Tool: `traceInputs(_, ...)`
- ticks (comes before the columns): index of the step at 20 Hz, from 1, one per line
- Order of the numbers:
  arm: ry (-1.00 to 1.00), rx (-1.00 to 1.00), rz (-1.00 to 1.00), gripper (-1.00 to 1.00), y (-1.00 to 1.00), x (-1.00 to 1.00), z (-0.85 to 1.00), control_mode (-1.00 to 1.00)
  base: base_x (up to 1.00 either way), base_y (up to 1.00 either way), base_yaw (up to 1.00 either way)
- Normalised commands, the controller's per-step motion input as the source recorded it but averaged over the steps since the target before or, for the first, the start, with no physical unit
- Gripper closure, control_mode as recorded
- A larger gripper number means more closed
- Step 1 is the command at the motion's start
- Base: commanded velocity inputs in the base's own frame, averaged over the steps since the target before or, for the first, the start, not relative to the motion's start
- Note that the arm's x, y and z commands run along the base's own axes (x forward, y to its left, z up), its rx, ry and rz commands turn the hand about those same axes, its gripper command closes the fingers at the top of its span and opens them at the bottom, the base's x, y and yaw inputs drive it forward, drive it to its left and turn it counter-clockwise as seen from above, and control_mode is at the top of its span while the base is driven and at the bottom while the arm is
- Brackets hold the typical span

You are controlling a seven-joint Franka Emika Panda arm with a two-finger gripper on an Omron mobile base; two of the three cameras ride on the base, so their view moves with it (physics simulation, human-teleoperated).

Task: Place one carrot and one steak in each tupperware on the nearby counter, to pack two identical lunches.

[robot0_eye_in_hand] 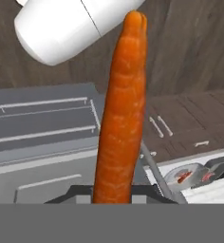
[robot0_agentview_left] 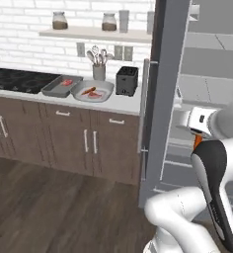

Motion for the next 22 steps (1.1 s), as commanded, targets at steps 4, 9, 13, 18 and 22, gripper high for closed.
traceInputs(4, 0.0, 0.0, 0.0, 1.0, 0.0, 0.0, 0.0, 1.0, 0.0, 0.27, 0.97)
traceInputs(9, 0.0, 0.0, 0.0, 1.0, 0.0, 0.0, 0.0, 1.0, 0.25, 0.39, 0.82)
traceInputs(13, 0.0, 0.0, 0.0, 1.0, 0.0, 0.0, 0.0, 1.0, 0.94, 0.18, 0.48)
traceInputs(18, 0.0, 0.0, 0.0, 1.0, 0.0, 0.0, 0.0, 1.0, 1.0, 0.0, -0.01)
traceInputs(22, 0.0, 0.0, 0.0, 1.0, 0.0, 0.0, 0.0, 1.0, 1.0, -0.01, -0.21)
